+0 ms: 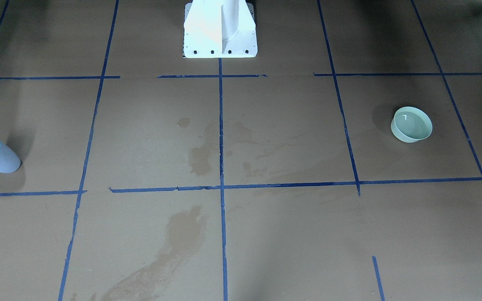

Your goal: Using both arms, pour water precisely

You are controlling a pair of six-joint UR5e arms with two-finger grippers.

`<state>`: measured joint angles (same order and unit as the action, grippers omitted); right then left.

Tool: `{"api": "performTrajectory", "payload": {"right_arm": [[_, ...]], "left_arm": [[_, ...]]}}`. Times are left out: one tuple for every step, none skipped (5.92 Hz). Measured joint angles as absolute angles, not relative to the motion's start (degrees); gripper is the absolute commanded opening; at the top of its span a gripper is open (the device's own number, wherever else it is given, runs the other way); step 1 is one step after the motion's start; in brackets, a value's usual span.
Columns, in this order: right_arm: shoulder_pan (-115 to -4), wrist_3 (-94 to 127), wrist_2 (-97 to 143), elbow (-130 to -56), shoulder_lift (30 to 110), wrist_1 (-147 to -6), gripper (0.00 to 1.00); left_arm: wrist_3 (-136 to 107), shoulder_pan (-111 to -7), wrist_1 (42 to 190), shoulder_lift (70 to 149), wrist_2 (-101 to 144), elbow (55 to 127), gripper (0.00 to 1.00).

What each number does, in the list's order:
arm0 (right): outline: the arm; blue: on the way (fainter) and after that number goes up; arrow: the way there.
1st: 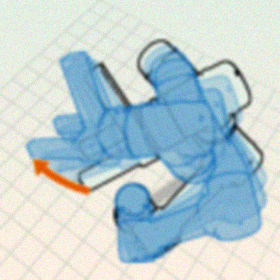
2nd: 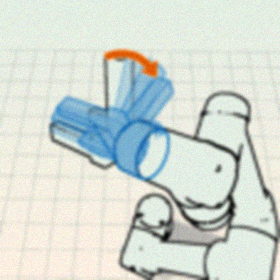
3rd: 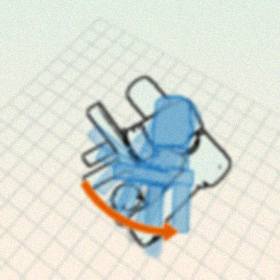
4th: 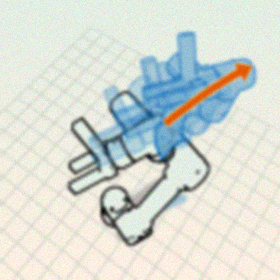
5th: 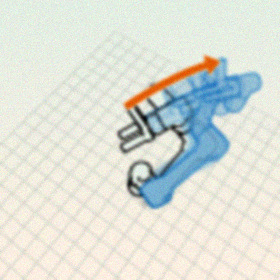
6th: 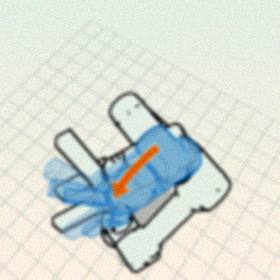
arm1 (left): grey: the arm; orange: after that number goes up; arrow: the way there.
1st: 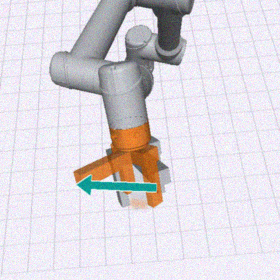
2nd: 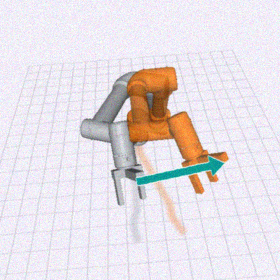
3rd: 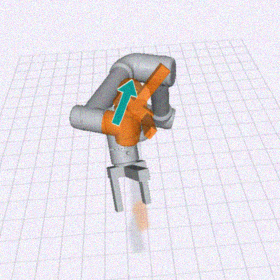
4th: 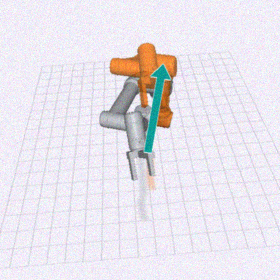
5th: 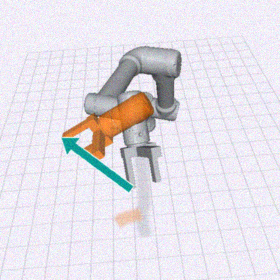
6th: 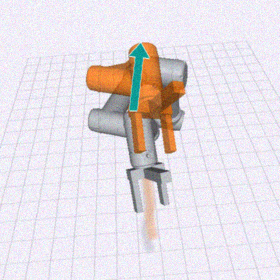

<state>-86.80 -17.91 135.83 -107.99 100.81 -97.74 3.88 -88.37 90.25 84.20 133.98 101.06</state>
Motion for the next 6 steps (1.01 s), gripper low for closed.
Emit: {"api": "performTrajectory", "payload": {"right_arm": [[-86.8,-17.9,135.8,-107.75,100.81,-97.74,1.0],[-86.77,-17.81,135.79,-107.4,100.81,-97.73,1.0],[-86.75,-17.77,135.79,-106.91,100.81,-97.73,1.0],[-86.75,-17.76,135.76,-106.59,100.81,-97.73,1.0],[-86.75,-17.7,135.73,-106.48,100.81,-97.7,1.0],[-86.75,-17.68,135.65,-106.45,100.81,-97.67,1.0]], "left_arm": [[8.06,-88.93,84.82,84.07,133.08,102.67,1.0],[9.91,-89.42,82.32,83.72,132.53,103.15,1.0],[10.54,-89.59,79.64,83.75,132.54,103.39,1.0],[10.82,-89.62,77.38,83.92,132.65,103.66,1.0],[10.94,-89.64,76.51,83.78,132.73,104.43,1.0],[10.89,-89.65,76.05,83.63,132.72,105.49,1.0]]}}
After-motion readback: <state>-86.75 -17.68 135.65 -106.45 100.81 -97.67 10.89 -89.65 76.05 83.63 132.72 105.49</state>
